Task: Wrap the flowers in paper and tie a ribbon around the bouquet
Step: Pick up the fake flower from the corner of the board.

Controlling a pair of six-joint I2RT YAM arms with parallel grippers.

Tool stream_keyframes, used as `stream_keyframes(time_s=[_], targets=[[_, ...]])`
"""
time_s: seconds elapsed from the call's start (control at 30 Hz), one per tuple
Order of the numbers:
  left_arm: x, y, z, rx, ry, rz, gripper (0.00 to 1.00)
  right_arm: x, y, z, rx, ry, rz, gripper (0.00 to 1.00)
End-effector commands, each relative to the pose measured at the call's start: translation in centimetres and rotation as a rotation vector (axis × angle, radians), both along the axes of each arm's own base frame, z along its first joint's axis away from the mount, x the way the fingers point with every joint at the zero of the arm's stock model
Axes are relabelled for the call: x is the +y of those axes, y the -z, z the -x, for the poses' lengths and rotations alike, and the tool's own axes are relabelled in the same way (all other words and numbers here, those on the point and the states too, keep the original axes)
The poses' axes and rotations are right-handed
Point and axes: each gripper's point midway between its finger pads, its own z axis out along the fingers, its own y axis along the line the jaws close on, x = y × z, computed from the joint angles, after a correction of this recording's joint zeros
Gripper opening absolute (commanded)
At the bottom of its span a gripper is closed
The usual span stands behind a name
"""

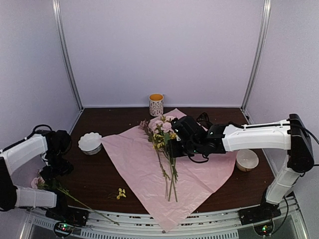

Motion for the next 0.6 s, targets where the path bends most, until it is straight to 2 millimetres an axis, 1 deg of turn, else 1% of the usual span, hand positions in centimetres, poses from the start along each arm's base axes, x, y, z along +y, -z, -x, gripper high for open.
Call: stream_keyframes(time_s=[0.0, 0.03, 0.17, 0.3, 0.37, 0.4, 0.43, 0.47, 0.5, 0.53, 0.57], targets=[[-1.6, 3.4, 1.9, 0.137, -0.093, 0.118, 0.96, -1.9, -1.5, 0.1, -0.075, 0.022, 0.043, 0.48], [-1.9, 4.0, 2.3, 0.153, -0.126, 0.134, 0.90, -2.3, -1.7, 0.1, -0.084, 0.028, 0.046, 0.48], [-3.1, 5.6, 2.8, 0.122, -0.200, 0.204, 0.90, -3.1, -2.3, 0.3, -0.106, 0.034, 0.050, 0.48], [-3.3, 5.7, 3.0, 0.115, -0.228, 0.216, 0.88, -3.3, -2.6, 0.4, -0.116, 0.035, 0.050, 0.48], [-4.0, 5.9, 2.4, 0.098, -0.223, 0.259, 0.84, -3.3, -2.8, 0.3, -0.121, 0.033, 0.048, 0.48], [-4.4, 6.1, 1.9, 0.083, -0.222, 0.283, 0.73, -3.2, -2.9, 0.3, -0.122, 0.032, 0.048, 0.48], [-4.9, 6.4, 1.4, 0.062, -0.213, 0.316, 0.59, -3.1, -3.0, 0.3, -0.124, 0.029, 0.050, 0.48], [-5.5, 6.9, 0.8, 0.033, -0.198, 0.356, 0.40, -3.1, -3.2, 0.2, -0.128, 0.030, 0.047, 0.48], [-6.2, 7.3, 0.2, 0.006, -0.190, 0.399, 0.19, -3.1, -3.4, 0.2, -0.132, 0.029, 0.046, 0.48], [-6.6, 7.7, 0.0, -0.002, -0.194, 0.424, 0.01, -3.1, -3.5, 0.1, -0.136, 0.029, 0.049, 0.47], [-6.8, 7.8, 0.0, 0.001, -0.194, 0.431, 0.00, -3.1, -3.7, 0.1, -0.139, 0.029, 0.051, 0.47]])
